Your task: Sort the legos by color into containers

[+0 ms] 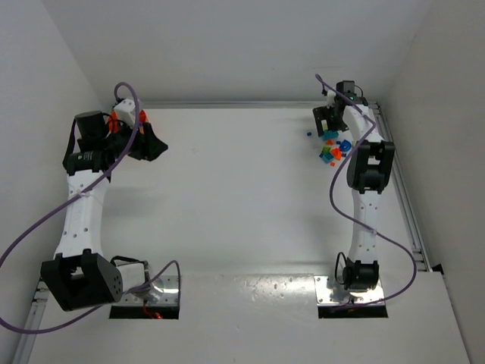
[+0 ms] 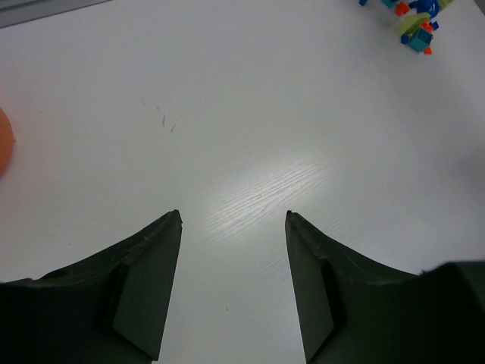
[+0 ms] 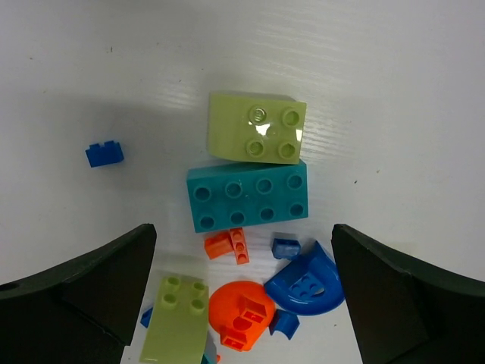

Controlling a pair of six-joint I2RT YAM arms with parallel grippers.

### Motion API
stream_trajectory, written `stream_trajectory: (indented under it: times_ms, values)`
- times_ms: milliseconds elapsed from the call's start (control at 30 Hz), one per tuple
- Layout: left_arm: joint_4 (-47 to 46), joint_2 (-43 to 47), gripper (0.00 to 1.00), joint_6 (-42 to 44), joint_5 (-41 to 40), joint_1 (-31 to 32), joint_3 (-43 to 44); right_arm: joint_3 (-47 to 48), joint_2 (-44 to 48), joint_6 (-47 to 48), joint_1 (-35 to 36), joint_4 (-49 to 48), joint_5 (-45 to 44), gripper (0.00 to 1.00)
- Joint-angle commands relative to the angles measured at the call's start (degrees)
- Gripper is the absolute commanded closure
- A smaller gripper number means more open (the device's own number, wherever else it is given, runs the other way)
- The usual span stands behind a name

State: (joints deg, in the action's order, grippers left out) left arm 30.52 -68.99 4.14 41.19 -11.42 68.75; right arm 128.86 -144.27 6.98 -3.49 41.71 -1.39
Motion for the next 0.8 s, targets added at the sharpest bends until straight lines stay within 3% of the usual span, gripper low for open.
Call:
stream_trajectory:
  times_ms: [0,500,600,633,767]
  values:
    - [-2.66,0.96,0.37,-1.15,1.7,0.52,-1.24,3.41,-1.27,-0.92,-0.73,-1.99,-0.38,0.0]
    - [-3.19,0.96,0.37,-1.68,1.7,0.52,-1.25,5.7,-6.03,0.14,-0.73,-3.57,-0.37,0.02]
    - [-3.19,0.96,0.37,-2.21,1.7,0.52,-1.25,5.7,-6.03,0.14,-0.73,-3.57,-0.37,0.11]
    - [-3.71,0.96,0.37,-2.21,1.7,0.52,-1.25,5.7,-6.03,0.14,-0.73,-3.57,-0.37,0.21]
    - [-3.72,0.96,0.37,-2.21,1.7,0.52,-1.25,5.7,-6.03,0.66,-0.73,-3.04,1.56,0.36]
